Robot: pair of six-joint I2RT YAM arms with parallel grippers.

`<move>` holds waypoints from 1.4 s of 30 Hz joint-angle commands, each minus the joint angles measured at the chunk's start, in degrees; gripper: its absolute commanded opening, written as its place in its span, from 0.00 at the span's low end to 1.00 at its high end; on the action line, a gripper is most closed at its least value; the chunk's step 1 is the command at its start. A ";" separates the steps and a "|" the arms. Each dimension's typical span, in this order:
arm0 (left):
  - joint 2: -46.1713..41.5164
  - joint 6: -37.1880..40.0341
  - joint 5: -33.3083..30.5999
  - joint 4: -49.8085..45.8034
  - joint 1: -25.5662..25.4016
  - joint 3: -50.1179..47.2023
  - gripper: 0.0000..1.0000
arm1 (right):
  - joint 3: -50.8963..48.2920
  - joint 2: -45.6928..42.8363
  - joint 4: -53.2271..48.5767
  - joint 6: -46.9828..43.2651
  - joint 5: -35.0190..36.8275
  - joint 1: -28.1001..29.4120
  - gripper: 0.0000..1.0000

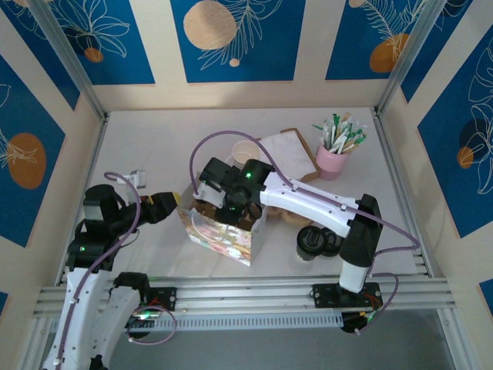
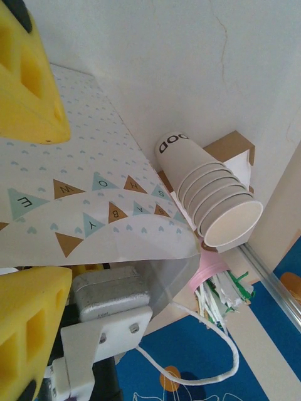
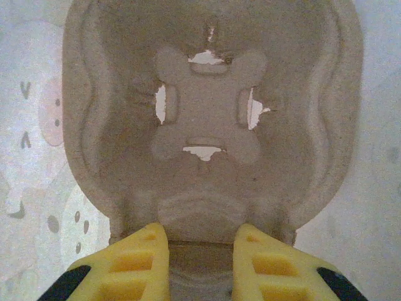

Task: Pack the takeout coffee

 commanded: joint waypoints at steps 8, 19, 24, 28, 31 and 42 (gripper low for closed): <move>-0.44 -0.33 0.08 1.31 -0.65 -0.83 0.54 | 1.28 -0.26 1.13 1.38 -3.57 -0.57 0.17; -0.08 -0.09 -0.74 0.96 -0.67 -0.60 0.54 | 1.82 -0.85 0.86 1.77 -3.34 -0.41 0.41; -0.08 -0.02 -0.80 0.77 -0.67 -0.64 0.54 | 2.02 -1.05 0.94 1.83 -3.32 -0.12 0.52; 0.01 0.04 -0.95 0.65 -0.67 -0.75 0.54 | 1.93 -1.40 1.39 1.84 -3.19 0.05 0.59; 0.01 0.04 -1.10 0.53 -0.68 -0.75 0.54 | 1.80 -1.66 1.48 1.89 -3.26 0.04 0.59; 0.54 0.38 -1.80 -0.26 -0.76 -0.27 0.54 | 1.96 -3.71 2.42 2.45 -3.22 0.26 0.61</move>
